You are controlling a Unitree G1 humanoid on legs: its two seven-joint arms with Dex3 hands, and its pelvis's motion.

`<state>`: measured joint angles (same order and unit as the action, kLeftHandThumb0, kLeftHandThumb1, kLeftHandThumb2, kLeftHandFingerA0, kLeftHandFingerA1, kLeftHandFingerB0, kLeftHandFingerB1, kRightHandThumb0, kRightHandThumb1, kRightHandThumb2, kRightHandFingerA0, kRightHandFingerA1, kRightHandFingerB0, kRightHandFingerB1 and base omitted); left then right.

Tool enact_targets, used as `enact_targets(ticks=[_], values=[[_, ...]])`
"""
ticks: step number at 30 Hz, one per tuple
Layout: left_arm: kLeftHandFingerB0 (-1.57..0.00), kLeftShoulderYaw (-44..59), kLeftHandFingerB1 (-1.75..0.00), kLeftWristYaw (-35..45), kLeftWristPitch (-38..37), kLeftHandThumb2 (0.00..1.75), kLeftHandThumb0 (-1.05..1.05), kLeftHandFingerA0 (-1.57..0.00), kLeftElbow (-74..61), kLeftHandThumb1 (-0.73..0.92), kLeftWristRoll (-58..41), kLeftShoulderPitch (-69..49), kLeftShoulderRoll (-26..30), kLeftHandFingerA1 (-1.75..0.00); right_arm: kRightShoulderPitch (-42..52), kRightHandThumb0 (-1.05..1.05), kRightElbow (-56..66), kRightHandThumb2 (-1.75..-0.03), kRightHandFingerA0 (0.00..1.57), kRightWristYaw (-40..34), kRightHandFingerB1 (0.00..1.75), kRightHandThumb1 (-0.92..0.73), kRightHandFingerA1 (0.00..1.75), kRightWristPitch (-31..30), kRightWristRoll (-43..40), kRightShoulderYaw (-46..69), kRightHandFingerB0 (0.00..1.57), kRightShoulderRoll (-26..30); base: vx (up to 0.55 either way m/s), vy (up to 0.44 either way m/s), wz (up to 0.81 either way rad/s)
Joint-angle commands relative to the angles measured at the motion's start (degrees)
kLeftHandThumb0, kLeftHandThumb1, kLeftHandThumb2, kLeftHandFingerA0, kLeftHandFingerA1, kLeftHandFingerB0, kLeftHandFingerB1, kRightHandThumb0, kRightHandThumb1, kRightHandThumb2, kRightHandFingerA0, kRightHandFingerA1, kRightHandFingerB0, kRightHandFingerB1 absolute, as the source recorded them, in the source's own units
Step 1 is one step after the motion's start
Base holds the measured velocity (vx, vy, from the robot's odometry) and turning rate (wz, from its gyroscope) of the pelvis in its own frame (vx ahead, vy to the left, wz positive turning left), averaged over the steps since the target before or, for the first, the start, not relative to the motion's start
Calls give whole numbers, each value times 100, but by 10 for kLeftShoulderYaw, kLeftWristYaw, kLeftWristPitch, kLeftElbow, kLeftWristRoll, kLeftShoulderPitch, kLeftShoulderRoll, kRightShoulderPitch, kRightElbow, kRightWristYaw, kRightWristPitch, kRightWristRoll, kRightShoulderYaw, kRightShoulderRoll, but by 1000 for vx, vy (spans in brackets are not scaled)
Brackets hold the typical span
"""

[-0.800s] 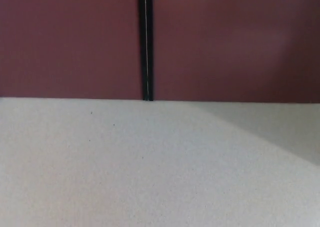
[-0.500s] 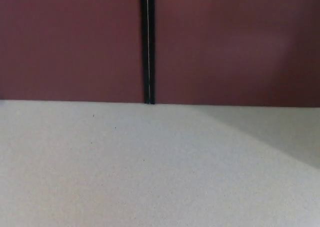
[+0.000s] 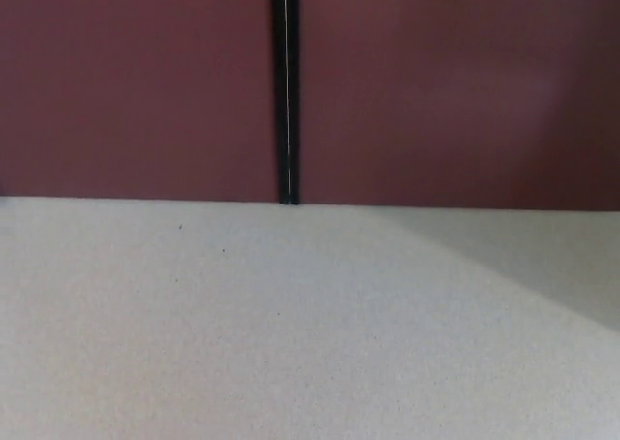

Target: The robot walks towards the door handle and put its right hand on it and twist the handle

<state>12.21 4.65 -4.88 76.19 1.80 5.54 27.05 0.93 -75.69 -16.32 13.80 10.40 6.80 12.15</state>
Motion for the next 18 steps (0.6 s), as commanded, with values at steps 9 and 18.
enact_targets(ticks=[9,18], values=[[-36,-8,-35,14,-11,57,-21,-63,-1,58,5,-7,7,-57,2,-19,0,-59,83,-3,43,-62,55,10,-7,-5,58,-4,0,17,5],[-39,-15,-36,14,-18,57,-21,-65,0,57,7,-11,10,-53,0,-20,-3,-59,80,-6,43,-62,52,2,0,-14,58,-2,140,290,-1]])
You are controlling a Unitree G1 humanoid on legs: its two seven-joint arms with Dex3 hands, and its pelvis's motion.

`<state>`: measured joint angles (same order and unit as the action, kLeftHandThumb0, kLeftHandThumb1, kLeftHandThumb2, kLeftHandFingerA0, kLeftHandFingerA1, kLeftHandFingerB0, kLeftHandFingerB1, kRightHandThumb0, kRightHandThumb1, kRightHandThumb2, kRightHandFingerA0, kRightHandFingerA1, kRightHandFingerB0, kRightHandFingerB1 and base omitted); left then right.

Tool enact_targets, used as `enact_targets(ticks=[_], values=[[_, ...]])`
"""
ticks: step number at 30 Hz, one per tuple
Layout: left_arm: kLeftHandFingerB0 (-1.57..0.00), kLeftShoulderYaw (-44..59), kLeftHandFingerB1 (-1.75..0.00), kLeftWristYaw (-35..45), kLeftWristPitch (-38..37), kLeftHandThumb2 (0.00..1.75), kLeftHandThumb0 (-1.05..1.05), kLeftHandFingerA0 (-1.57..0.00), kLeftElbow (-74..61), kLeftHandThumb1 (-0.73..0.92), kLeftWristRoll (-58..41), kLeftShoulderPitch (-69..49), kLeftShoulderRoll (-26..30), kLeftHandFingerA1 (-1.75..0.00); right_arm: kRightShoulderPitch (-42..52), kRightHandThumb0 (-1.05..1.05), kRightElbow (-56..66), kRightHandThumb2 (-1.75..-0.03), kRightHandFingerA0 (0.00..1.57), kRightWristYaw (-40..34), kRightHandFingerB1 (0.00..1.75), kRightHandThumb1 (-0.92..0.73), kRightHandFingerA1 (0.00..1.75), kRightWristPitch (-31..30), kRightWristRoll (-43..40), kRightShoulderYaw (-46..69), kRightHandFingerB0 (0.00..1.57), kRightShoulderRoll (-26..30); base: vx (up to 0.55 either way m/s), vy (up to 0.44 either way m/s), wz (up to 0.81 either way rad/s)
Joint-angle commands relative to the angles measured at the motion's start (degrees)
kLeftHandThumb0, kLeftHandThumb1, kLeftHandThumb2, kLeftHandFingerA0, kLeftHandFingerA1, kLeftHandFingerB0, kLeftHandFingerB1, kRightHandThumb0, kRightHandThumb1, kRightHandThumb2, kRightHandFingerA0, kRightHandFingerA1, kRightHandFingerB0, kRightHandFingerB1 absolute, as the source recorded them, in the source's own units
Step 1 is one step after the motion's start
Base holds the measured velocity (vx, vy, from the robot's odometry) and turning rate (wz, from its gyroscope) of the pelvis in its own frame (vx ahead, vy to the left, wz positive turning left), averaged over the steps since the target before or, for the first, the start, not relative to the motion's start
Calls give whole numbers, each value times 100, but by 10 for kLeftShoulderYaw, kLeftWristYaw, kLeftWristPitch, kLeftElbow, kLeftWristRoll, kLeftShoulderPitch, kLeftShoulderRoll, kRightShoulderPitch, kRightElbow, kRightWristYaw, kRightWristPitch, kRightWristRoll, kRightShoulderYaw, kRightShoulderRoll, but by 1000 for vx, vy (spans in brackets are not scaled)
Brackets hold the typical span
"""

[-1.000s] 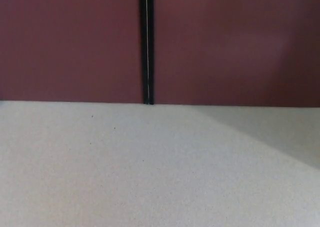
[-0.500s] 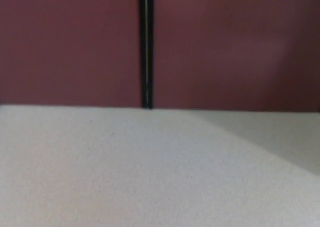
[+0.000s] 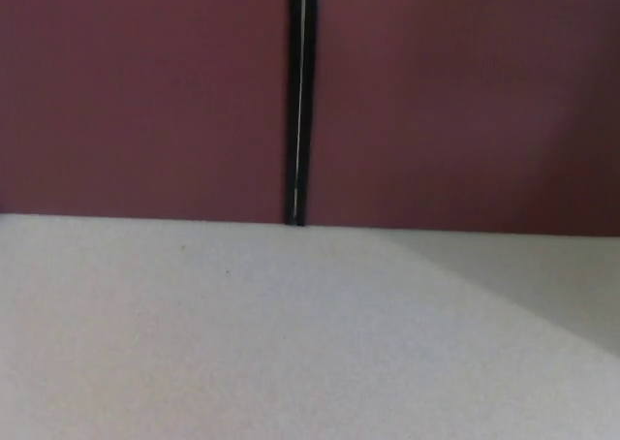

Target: The robot walks towards the door handle and put its right hand on it and twist the handle

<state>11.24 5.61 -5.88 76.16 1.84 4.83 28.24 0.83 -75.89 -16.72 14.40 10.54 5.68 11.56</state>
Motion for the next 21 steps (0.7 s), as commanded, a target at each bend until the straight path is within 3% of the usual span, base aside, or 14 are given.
enact_targets(ticks=[1,12,16,21], values=[[-40,-6,-37,5,-8,58,-21,-65,0,58,7,-4,-2,-52,0,-19,-1,-58,79,-3,43,-62,51,-4,-1,-5,59,4,169,105,5],[-43,-29,-38,8,-18,57,-23,-65,-2,57,22,-4,2,-49,-1,-19,-1,-58,79,-4,44,-61,51,-2,2,-14,62,5,184,-28,8],[-45,-41,-38,3,-21,57,-23,-70,-1,57,30,-7,3,-56,-1,-19,-2,-58,82,-4,44,-61,52,-4,3,-18,62,6,224,-263,-16],[-45,-50,-38,3,-22,58,-24,-71,-1,57,34,-7,3,-53,2,-20,-3,-58,82,1,44,-61,51,-4,-2,-17,63,7,197,-220,-3]])
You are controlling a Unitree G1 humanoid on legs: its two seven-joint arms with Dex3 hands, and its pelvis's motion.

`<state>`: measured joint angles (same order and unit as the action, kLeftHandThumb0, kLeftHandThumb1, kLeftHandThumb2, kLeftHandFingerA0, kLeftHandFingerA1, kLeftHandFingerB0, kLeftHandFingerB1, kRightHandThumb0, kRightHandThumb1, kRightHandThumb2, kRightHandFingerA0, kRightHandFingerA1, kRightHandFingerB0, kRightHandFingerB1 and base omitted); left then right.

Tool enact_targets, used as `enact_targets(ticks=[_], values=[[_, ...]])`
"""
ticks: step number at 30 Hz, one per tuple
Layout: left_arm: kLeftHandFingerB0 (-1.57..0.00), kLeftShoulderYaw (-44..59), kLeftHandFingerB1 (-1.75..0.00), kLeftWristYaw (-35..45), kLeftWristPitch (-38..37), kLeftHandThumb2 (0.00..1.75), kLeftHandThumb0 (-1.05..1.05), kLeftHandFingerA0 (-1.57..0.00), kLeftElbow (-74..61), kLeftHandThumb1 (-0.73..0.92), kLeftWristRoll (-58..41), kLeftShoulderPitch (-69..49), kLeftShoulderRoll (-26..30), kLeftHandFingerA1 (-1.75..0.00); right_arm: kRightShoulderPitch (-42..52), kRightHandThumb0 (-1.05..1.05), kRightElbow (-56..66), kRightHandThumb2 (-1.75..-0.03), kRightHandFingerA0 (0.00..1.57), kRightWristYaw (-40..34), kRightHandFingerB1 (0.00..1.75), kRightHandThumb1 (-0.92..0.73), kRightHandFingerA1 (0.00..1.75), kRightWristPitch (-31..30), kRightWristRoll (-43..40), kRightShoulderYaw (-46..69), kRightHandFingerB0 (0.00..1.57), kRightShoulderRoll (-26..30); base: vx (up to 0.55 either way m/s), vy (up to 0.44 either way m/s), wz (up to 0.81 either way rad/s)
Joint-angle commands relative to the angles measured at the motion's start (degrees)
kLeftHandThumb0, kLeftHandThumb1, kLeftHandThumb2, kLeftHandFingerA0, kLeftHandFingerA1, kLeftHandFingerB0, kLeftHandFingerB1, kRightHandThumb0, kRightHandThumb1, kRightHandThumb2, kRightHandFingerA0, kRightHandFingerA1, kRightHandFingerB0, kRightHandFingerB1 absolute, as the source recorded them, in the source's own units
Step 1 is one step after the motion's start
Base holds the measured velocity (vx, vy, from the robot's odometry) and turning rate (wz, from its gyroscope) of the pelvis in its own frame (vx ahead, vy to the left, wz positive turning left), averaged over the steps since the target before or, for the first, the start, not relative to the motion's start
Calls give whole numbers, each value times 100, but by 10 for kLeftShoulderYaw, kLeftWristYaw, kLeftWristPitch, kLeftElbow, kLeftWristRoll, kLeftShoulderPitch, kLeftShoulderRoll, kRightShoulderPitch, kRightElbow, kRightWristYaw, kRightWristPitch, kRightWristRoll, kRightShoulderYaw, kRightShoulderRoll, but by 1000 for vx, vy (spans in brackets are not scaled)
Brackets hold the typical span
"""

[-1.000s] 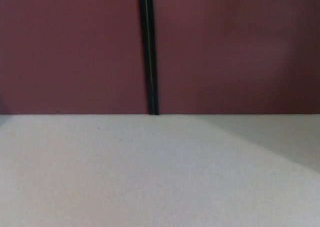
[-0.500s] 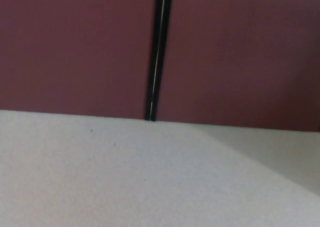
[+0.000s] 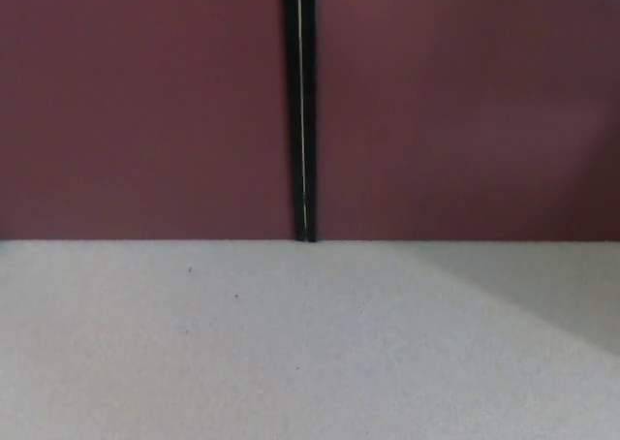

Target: The robot walks towards the door handle and put its right hand on it and twist the handle

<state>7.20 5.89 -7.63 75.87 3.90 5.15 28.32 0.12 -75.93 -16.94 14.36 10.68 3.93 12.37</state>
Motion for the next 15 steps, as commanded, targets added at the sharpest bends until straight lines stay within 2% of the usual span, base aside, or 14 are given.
enact_targets(ticks=[1,15], values=[[-45,-11,-38,1,-4,58,-24,-71,2,57,14,-10,2,-53,9,-20,-2,-58,82,3,44,-61,51,-3,-3,0,63,-1,137,38,-5],[-46,-20,-39,0,-11,58,-28,-66,3,57,16,-11,6,-49,2,-20,-1,-58,82,7,44,-61,51,-8,-10,7,63,-5,188,76,4]])
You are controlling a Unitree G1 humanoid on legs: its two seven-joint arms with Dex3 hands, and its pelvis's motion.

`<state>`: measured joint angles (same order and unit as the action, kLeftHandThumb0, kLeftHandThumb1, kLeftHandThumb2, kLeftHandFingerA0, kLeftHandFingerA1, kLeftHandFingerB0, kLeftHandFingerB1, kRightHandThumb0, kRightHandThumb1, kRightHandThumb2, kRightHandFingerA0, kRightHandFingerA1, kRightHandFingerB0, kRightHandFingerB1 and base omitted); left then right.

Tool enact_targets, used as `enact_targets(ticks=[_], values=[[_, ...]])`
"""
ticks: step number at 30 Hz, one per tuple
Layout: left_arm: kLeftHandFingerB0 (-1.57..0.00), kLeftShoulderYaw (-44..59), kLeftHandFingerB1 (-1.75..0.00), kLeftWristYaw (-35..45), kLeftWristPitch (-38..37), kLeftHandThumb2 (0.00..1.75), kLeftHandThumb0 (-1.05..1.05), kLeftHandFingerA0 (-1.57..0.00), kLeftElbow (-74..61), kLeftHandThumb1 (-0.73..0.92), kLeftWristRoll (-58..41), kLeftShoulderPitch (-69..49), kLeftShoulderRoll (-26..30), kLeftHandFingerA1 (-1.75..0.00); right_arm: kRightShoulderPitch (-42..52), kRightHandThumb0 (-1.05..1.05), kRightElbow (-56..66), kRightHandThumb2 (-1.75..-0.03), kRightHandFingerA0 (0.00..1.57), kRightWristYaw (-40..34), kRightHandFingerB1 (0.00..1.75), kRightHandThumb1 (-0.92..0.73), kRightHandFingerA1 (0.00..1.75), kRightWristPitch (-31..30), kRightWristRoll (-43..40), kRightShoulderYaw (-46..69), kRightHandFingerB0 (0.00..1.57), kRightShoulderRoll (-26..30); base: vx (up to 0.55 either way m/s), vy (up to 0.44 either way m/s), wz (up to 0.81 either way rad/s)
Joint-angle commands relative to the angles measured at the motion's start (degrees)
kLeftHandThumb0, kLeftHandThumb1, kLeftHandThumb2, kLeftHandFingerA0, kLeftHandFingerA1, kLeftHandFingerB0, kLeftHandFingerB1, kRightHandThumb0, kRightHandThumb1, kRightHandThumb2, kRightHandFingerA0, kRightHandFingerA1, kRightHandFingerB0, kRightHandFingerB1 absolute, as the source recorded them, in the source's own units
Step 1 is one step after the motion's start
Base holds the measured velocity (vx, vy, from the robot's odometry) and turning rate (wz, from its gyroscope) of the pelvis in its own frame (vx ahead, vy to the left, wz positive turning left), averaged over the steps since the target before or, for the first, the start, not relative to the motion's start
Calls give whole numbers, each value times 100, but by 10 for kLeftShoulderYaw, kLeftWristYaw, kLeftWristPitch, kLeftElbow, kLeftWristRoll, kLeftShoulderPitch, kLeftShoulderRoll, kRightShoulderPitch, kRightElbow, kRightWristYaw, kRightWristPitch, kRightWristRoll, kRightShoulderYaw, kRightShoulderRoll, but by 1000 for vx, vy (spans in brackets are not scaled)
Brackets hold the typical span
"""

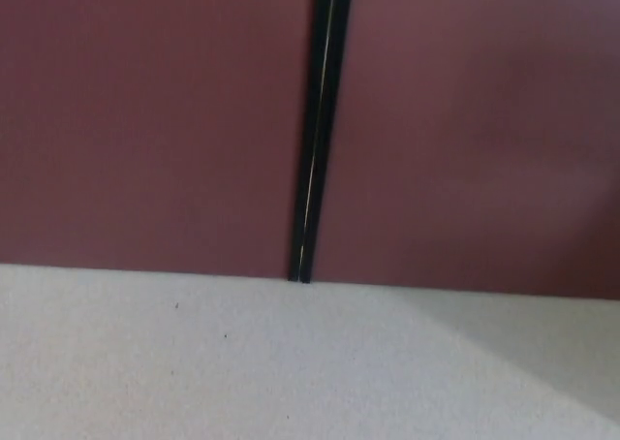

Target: The robot walks towards the door handle and put its right hand on it and twist the handle

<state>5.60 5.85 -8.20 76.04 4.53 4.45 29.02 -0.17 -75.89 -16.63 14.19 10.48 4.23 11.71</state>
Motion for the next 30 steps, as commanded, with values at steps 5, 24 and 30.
enact_targets(ticks=[5,24,30], values=[[-47,-7,-39,2,-3,58,-29,-68,4,59,12,-2,0,-49,4,-21,-2,-58,81,6,44,-61,51,-9,-5,3,63,3,159,-33,1],[-47,-1,-39,3,-8,58,-29,-70,1,59,10,-2,-2,-51,-3,-21,-2,-58,82,8,44,-61,52,-14,-3,1,62,3,178,-77,2],[-49,-2,-39,2,-6,58,-29,-72,3,59,14,-3,-3,-51,-1,-21,-2,-58,82,9,44,-61,51,-13,-1,-1,62,3,127,52,5]])
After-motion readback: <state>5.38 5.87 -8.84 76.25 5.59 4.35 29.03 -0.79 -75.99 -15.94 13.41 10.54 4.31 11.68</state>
